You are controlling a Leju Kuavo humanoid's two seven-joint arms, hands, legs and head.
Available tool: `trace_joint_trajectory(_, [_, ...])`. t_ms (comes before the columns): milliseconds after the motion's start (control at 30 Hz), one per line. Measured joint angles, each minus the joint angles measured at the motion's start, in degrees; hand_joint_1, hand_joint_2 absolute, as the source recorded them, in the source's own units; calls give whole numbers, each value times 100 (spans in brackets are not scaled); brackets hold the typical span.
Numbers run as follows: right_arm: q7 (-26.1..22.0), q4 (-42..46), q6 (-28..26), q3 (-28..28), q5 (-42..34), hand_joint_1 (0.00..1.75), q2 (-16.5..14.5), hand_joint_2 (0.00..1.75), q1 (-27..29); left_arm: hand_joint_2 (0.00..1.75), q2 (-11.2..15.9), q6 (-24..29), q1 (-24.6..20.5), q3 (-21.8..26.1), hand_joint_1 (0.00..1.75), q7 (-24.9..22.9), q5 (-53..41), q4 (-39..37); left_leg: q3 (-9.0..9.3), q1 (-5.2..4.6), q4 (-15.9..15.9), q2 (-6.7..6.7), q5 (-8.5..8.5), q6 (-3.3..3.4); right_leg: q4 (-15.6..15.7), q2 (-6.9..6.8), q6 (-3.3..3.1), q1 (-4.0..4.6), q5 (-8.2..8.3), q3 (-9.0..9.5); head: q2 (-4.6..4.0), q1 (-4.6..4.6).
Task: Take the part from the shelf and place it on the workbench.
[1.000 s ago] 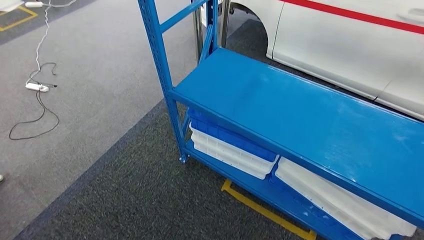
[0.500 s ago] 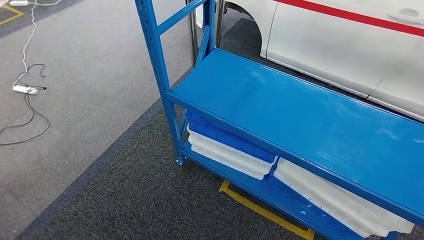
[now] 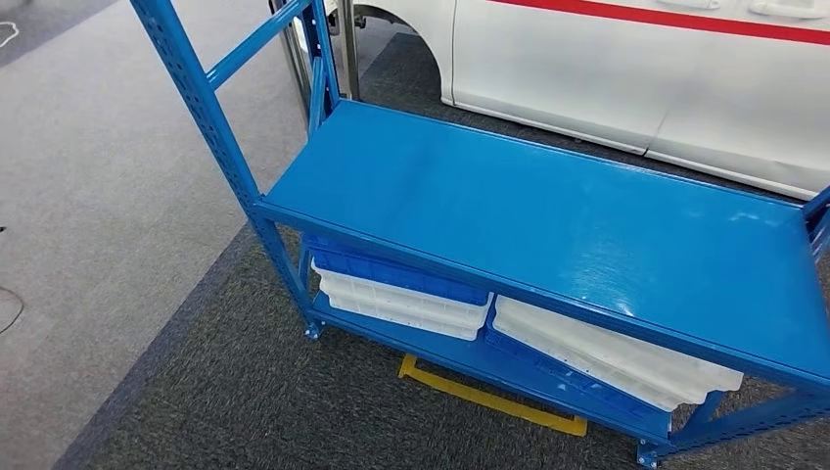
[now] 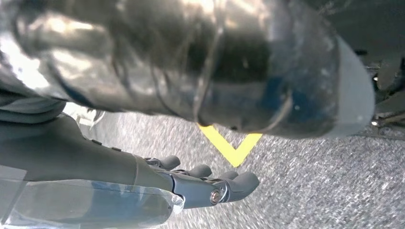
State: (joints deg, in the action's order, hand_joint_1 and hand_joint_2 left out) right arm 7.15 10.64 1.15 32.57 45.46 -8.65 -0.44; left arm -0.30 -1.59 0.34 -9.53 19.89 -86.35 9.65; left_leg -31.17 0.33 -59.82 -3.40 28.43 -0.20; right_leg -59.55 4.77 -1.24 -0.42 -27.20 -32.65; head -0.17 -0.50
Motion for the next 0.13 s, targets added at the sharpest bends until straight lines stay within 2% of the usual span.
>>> trace_joint_trajectory(33, [4, 0, -4, 10, 2, 0, -1, 0, -4, 0, 1, 0, -7, -4, 0, -1, -4, -1, 43, -4, 123, -63, -8, 30, -2, 61, 34, -5, 9, -20, 0, 0])
trace_joint_trajectory(100, [12, 1, -11, 30, 4, 0, -8, 0, 2, 0, -8, -1, -23, -22, 0, -2, -10, 0, 64, -9, 171, 19, -15, 96, 7, 175, 117, -14, 34, -47, 0, -1])
trace_joint_trajectory(133, [14, 1, -12, 35, 5, 0, -11, 0, 8, 0, -11, -1, -28, -27, 0, -2, -11, 0, 71, -9, 180, 49, -21, 115, 11, 202, 136, -18, 40, -51, 0, -1])
